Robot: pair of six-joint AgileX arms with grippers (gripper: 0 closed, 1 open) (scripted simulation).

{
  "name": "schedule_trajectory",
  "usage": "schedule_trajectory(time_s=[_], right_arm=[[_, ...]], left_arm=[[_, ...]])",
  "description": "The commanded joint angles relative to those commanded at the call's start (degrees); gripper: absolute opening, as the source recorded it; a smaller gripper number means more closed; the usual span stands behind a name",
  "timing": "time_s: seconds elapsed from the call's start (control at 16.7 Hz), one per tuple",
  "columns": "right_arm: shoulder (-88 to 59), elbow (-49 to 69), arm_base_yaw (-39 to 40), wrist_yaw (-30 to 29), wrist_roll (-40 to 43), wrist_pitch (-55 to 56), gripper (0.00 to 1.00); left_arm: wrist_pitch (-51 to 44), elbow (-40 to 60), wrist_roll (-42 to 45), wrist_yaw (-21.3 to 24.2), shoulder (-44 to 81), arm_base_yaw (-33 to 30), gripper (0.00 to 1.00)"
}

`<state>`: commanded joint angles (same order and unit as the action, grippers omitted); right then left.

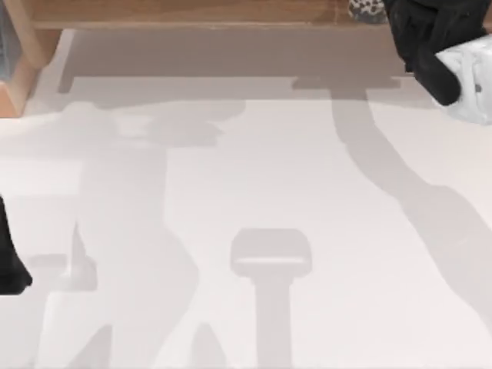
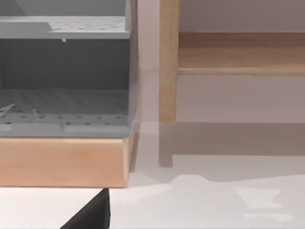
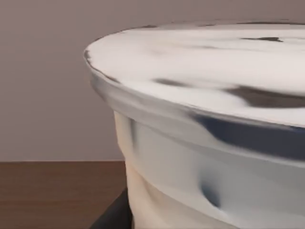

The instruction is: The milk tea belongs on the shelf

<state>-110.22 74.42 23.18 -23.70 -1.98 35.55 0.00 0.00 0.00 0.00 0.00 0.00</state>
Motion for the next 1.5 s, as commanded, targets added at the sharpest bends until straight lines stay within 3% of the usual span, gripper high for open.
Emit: schedule_trajectory(time_s=[0.72,1.5], right_arm=[[1.98,0.38,-2.98,1.81,1.63,-2.06,0.00],[-7.56,7.61,-5.16,3.62,1.82,0.52,0.00]], left_arm=[[0.00,0.00,0.00,0.00,0.00,0.00,1.00],[0.00,0.00,0.00,0.00,0.00,0.00,1.00]])
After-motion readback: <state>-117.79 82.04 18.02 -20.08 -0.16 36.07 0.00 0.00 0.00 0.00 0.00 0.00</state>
